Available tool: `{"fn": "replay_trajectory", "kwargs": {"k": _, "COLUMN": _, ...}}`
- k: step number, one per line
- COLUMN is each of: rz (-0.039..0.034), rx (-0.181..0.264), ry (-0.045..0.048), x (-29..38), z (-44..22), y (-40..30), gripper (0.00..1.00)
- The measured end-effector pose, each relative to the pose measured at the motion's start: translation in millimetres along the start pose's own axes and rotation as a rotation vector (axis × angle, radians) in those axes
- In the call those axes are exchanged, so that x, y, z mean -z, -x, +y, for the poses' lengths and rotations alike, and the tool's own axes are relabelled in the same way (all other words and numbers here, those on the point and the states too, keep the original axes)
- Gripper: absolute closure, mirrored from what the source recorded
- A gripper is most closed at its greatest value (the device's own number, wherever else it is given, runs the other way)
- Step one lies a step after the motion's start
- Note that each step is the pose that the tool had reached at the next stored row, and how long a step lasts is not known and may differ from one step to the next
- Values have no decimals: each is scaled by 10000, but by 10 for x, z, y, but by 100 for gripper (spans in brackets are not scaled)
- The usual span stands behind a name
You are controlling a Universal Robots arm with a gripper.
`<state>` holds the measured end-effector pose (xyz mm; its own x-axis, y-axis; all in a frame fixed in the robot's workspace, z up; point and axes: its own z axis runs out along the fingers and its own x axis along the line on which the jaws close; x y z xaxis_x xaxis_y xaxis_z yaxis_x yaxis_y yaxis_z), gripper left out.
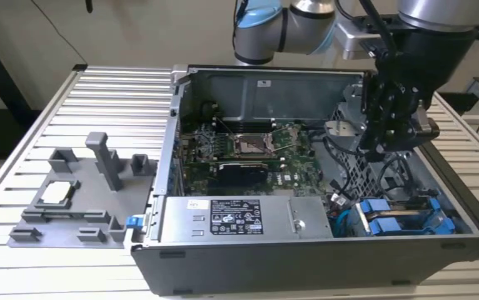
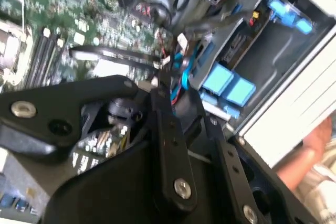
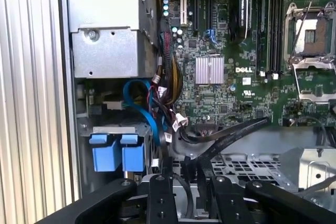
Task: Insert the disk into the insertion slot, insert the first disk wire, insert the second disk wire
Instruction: 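Insert the first disk wire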
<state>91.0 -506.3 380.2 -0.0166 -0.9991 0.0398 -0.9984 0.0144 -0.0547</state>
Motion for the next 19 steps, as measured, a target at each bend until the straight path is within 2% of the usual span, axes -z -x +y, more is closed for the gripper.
{"fn": "replay_trajectory", "kwargs": {"k": 2, "rz": 10, "rx": 13, "ry": -143, "x": -9, "z": 33, "y": 0, "gripper": 67}}
{"fn": "replay_trajectory", "kwargs": {"k": 4, "rz": 50, "rx": 27, "ry": -283, "x": -16, "z": 62, "y": 0, "gripper": 67}}
{"fn": "replay_trajectory", "kwargs": {"k": 6, "rz": 176, "rx": 48, "ry": -394, "x": -19, "z": 88, "y": 2, "gripper": 67}}
{"fn": "replay_trajectory", "kwargs": {"k": 7, "rz": 205, "rx": 51, "ry": -450, "x": -23, "z": 107, "y": 6, "gripper": 67}}
{"fn": "replay_trajectory", "kwargs": {"k": 11, "rz": 222, "rx": 45, "ry": -687, "x": -38, "z": 203, "y": 44, "gripper": 67}}
{"fn": "replay_trajectory", "kwargs": {"k": 12, "rz": 236, "rx": 53, "ry": -724, "x": -40, "z": 218, "y": 56, "gripper": 67}}
{"fn": "replay_trajectory", "kwargs": {"k": 13, "rz": 289, "rx": 103, "ry": -736, "x": -41, "z": 223, "y": 69, "gripper": 67}}
{"fn": "replay_trajectory", "kwargs": {"k": 16, "rz": 526, "rx": 379, "ry": -755, "x": -46, "z": 229, "y": 77, "gripper": 67}}
{"fn": "replay_trajectory", "kwargs": {"k": 17, "rz": 580, "rx": 497, "ry": -767, "x": -50, "z": 230, "y": 79, "gripper": 67}}
{"fn": "replay_trajectory", "kwargs": {"k": 19, "rz": 609, "rx": 700, "ry": -852, "x": -57, "z": 231, "y": 94, "gripper": 67}}
